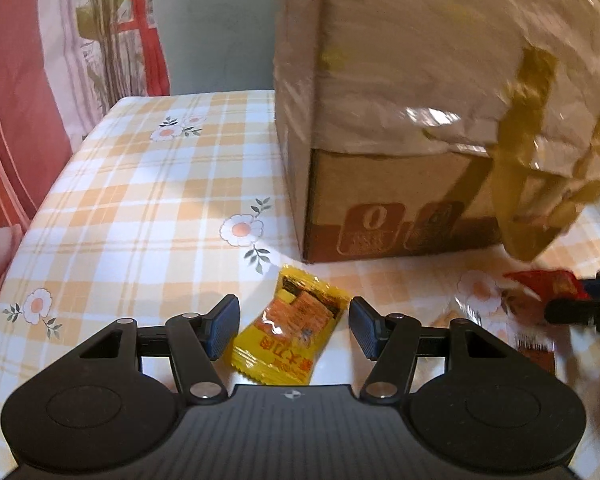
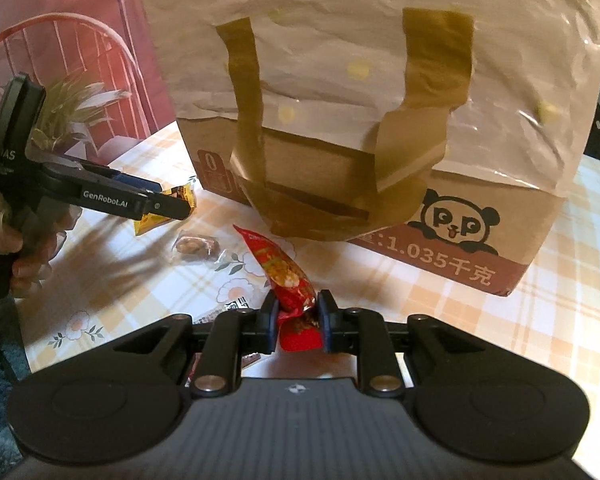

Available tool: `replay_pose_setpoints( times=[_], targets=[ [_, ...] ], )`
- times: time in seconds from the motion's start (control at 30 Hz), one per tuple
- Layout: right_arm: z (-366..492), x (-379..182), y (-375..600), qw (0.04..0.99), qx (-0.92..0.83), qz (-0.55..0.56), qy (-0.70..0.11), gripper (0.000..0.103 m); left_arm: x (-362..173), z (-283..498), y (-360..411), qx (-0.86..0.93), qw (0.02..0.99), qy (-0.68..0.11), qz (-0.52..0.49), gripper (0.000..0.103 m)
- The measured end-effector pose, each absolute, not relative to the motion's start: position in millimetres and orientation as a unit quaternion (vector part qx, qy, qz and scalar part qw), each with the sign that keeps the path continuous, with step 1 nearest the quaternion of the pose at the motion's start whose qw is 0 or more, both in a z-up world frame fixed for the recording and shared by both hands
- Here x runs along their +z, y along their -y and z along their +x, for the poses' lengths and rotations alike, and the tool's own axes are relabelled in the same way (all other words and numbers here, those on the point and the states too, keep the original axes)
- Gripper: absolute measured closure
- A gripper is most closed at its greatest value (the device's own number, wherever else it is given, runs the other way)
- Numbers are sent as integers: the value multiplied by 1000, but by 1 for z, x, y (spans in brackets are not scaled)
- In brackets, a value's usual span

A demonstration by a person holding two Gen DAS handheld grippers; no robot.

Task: Organize snacks
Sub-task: 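Grasp the yellow candy packet with the left tool while the right tool grasps a red packet, then carry the yellow packet with the left tool while the right tool carries the red packet into the box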

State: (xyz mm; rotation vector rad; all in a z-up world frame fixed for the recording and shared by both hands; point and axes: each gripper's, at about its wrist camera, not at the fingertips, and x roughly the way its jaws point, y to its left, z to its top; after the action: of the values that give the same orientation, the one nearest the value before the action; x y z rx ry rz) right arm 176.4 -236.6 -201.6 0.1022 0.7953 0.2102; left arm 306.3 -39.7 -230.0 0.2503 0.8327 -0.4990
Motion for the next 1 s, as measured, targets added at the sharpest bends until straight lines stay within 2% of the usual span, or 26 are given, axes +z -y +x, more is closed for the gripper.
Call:
replay_pose_setpoints(
  times=[0.13, 0.2, 0.23, 0.4, 0.7, 1.0],
  targets=[
    [173, -201, 238, 916, 100, 56, -385, 82, -230, 293, 39, -242, 879, -390, 133, 41],
    [172, -202, 238, 916, 101, 58, -384, 82, -228, 289, 38, -240, 880, -389, 132, 60],
    [171, -202, 239, 916, 101, 59, -384, 82, -227, 287, 37, -240, 879, -391, 128, 64],
    [164, -201, 240, 915, 103, 64, -384, 82, -227, 268, 34, -225, 884, -390, 125, 66],
    [158, -197, 239, 917, 110, 73, -377, 82, -207, 239, 15, -208, 901, -378, 43, 66],
    [155, -179, 231, 924, 133, 72, -352, 82, -185, 225, 16, -212, 909, -358, 17, 66]
  ],
)
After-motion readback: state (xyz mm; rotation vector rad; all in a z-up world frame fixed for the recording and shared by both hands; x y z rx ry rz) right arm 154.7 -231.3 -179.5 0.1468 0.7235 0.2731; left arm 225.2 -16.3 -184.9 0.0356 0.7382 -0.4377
